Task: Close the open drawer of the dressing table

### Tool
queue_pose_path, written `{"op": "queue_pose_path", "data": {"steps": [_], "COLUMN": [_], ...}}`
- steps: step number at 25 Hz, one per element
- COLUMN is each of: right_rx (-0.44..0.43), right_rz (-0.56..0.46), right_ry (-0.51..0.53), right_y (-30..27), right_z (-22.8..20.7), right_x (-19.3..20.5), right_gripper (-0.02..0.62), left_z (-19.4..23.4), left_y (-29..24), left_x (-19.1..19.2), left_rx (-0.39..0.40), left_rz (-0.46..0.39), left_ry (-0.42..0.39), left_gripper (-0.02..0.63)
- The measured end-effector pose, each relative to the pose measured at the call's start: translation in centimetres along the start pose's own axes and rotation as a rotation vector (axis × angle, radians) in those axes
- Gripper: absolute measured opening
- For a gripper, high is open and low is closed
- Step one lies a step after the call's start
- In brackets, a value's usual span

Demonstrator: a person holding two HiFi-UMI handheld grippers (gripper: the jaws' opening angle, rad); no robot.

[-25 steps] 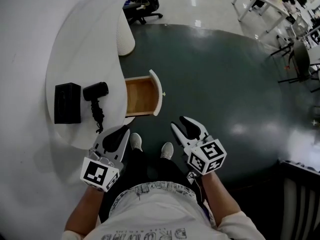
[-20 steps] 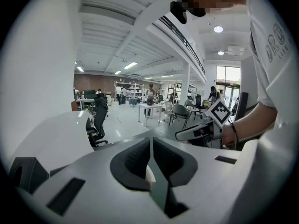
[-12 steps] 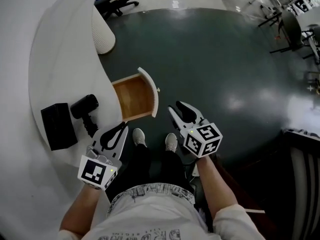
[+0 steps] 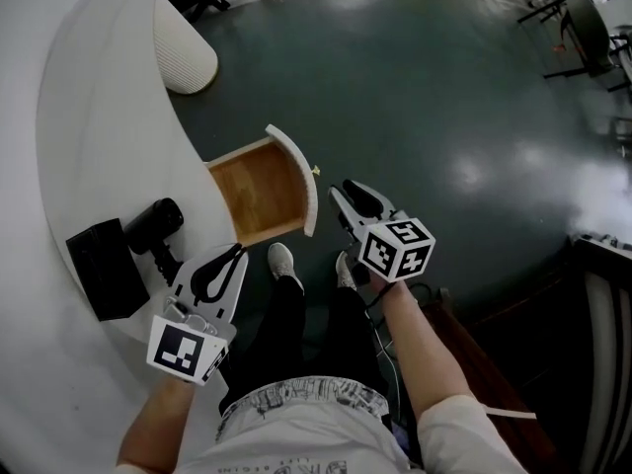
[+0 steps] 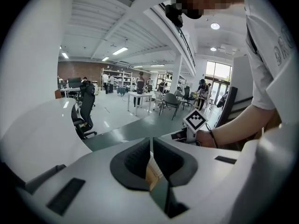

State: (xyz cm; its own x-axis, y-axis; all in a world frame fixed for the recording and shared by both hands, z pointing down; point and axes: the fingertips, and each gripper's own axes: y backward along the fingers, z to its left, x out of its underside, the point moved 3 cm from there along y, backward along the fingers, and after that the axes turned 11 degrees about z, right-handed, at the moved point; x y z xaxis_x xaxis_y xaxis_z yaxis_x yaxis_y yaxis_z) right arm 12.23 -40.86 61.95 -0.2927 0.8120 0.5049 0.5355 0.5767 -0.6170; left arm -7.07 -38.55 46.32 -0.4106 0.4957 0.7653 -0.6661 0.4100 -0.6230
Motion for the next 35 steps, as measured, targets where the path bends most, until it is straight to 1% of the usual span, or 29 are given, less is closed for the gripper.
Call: {"op": "queue_pose_path", "data": {"steps": [4,12,17,20,27,31,34,35], "right_rx": [-0.006,-0.050,-0.099,-0.130,-0.225,-0.258,-0.306,-0.321], "right_rz": [-0.017,-0.001,-0.033,-0.025,-0.058,-0.039,-0.031,-0.038], "right_ry": [-0.093,-0.186,-0.316,-0.387,-0.473,-0.538,-0.556,-0.555], "right_y": [-2.7,-7.7,-9.9,-11.3,-12.5,-13.0,-13.5,-13.5], "right_z": [-2.6,-6.1,-7.9,-9.1,-9.4,-9.6,-9.4,-9.2], "right_x": [0.2,2.2,3.2,4.3,4.4,4.9,5.1,4.9], "right_gripper": [0.135,0.130,0.130,0.132,0.138,0.141,0.139,0.128], "left_z": [0.5,1.5,2.4,2.6,3.0,3.1,3.0,3.0], "left_y": [-0.6,-1.3,-1.2,-1.3,-1.2,-1.1,-1.1,-1.1], "left_x": [0.7,2.0,3.0,3.3,4.0,4.3,4.3,4.4], "left_rx": [-0.004,-0.015,-0.024,-0.026,-0.026,-0.024,-0.017,-0.017], "left_rz": [0.026,0.050,0.065,0.068,0.084,0.087,0.086,0.087], "left_ry": [0.008,0.034,0.052,0.058,0.070,0.080,0.081,0.082], "left_gripper": [0.038,0.037,0.037,0.037,0.038,0.038,0.037,0.037]}}
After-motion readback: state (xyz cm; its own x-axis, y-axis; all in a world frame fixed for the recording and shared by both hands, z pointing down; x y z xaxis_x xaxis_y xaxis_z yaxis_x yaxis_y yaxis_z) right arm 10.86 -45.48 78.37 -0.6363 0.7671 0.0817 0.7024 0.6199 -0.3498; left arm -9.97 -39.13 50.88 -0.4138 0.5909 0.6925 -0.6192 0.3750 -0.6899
